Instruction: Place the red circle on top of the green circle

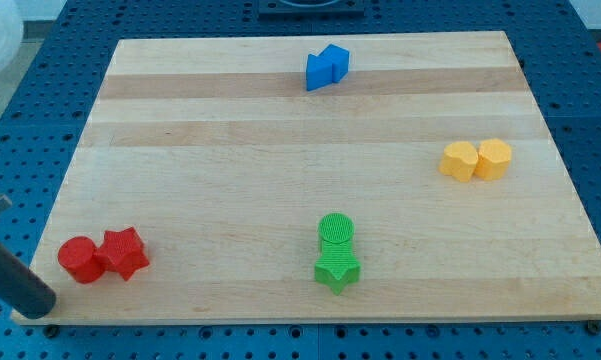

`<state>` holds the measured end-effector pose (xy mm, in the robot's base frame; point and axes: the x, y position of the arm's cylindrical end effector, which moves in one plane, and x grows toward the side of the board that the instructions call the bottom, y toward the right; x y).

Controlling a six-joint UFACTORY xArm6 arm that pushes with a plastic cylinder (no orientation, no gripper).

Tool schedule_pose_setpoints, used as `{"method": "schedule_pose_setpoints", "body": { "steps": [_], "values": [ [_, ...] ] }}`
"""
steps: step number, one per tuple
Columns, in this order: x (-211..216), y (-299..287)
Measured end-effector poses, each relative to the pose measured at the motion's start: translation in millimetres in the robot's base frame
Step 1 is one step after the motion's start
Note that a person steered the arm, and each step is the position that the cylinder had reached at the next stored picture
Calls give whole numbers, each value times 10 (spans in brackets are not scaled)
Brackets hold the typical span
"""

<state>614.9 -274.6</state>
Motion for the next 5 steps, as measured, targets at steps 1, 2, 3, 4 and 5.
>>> {"method": "schedule_pose_setpoints", "body": {
  "steps": [1, 2, 3, 4, 5],
  "values": [
    [-488, 123],
    [-494, 124],
    [-494, 124],
    [-637, 433],
    [-898, 1332]
  ]
}}
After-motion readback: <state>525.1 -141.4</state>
